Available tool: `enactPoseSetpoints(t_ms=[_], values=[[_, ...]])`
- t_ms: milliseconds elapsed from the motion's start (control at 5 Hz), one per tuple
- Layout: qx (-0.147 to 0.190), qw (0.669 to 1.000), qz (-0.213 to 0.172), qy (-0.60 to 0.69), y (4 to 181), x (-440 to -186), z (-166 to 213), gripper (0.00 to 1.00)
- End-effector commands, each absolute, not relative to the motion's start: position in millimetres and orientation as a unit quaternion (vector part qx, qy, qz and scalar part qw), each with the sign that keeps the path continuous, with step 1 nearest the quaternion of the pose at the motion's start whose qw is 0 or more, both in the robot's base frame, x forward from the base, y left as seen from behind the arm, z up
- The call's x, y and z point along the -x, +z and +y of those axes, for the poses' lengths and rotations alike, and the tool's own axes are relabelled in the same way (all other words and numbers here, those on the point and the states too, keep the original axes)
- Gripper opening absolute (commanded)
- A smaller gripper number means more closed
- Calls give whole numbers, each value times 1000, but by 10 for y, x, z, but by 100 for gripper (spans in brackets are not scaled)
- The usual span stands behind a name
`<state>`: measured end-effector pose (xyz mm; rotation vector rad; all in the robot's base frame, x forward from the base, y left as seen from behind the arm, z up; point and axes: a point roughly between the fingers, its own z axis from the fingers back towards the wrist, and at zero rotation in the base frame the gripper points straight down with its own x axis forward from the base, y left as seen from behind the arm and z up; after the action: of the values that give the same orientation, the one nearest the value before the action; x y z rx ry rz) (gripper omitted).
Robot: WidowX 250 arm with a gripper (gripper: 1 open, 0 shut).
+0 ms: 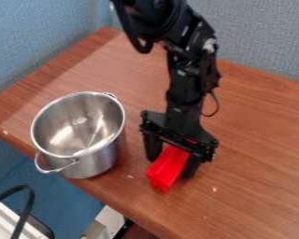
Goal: Move the red object from the metal pot to the table
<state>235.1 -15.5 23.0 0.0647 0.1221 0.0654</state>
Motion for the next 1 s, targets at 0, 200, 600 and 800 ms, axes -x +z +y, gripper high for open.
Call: enactPoseSetpoints(t_ms=[0,200,600,800], values=[[-26,997,39,64,375,-2292,-99,100],[-20,996,33,84,456,-2209,-63,100],[-27,998,24,49,502,-2245,47,100],[-30,999,20,27,472,-2215,8,100]])
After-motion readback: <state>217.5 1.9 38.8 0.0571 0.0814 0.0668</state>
